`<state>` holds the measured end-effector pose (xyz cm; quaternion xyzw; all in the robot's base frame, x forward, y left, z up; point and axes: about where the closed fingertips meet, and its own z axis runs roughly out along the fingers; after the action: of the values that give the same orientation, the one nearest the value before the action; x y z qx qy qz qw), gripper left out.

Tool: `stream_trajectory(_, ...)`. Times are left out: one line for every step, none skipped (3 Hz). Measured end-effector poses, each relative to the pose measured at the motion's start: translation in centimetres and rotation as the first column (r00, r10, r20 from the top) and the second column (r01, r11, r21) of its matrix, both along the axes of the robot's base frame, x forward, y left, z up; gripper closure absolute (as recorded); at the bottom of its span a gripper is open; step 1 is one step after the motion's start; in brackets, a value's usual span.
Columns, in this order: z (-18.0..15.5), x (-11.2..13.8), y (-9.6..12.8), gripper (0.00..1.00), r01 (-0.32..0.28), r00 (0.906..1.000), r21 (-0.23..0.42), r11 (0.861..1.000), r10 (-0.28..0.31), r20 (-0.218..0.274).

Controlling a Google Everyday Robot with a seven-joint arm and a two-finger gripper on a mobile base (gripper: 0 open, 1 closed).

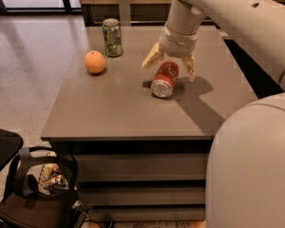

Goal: Place coke can upright

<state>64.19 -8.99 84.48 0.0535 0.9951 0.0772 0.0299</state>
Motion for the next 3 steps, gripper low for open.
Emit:
stream_trajectory(-0.17, 0.12, 0.1, 0.41, 0.0, 1.0, 0.002, 1.0, 0.0, 0.003)
stream_trajectory(-0.35, 0.27, 0.21, 0.65, 0.0, 1.0, 0.003, 1.0, 0.0, 0.005)
stream_trajectory(-0.63, 0.45, 0.37, 0.96, -0.001, 1.0, 0.005, 1.0, 0.001, 0.007)
